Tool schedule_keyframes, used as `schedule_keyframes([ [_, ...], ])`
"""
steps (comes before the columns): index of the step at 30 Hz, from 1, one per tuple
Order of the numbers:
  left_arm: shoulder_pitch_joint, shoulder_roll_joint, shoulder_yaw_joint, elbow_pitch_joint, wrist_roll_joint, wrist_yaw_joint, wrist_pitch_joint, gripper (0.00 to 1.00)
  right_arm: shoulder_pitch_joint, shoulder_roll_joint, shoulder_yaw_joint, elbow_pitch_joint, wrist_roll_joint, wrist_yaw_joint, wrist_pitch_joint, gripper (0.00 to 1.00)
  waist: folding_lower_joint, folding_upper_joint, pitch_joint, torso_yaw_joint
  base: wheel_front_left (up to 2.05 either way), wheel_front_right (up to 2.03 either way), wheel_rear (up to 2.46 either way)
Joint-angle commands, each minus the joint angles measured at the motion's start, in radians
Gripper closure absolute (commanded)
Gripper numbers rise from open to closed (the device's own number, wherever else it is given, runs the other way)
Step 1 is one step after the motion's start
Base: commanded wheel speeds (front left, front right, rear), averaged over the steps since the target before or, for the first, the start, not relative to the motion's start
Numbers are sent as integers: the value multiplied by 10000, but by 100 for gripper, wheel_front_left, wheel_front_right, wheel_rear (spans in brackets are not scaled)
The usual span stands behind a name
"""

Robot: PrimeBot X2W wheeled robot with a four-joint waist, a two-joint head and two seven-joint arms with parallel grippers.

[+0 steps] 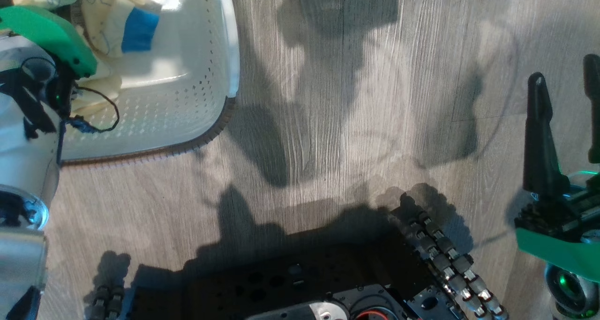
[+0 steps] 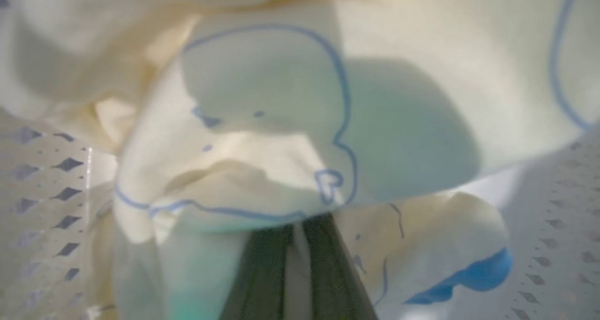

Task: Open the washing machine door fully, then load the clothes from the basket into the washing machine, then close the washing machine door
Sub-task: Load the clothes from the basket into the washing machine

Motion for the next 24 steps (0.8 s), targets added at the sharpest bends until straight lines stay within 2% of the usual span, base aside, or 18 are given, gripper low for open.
schedule_keyframes([
  [1, 422, 425, 76, 51, -90, -5, 52, 100, 606, -158, 197, -315, 97, -29, -63, 0, 0, 0, -9, -3, 0, 0, 0],
  [6, 323, 385, 165, 77, -254, 37, -234, 100, 420, -158, 177, -266, 174, -29, -63, 0, 0, 0, -69, 4, 0, 0, 0],
  [12, 289, 209, 429, -4, -459, 535, -1261, 100, 33, -158, 186, -205, 193, -29, -63, 0, 0, 0, -222, 72, 0, 0, 0],
  [16, 491, -62, 439, -272, -456, 510, -1615, 100, -115, -158, 66, -138, 80, -29, -63, 0, 0, 0, -558, 280, 0, 0, 0],
  [20, 846, -256, 343, -801, -238, 489, -1730, 100, -89, -158, -93, -80, -45, -29, -63, 0, 0, 0, -993, 493, 0, 0, 0],
  [24, 1551, -322, 500, -2109, 158, 694, -1741, 100, 27, -158, -313, -21, -139, -29, -63, 0, 0, 0, -1518, 705, 0, 0, 0],
])
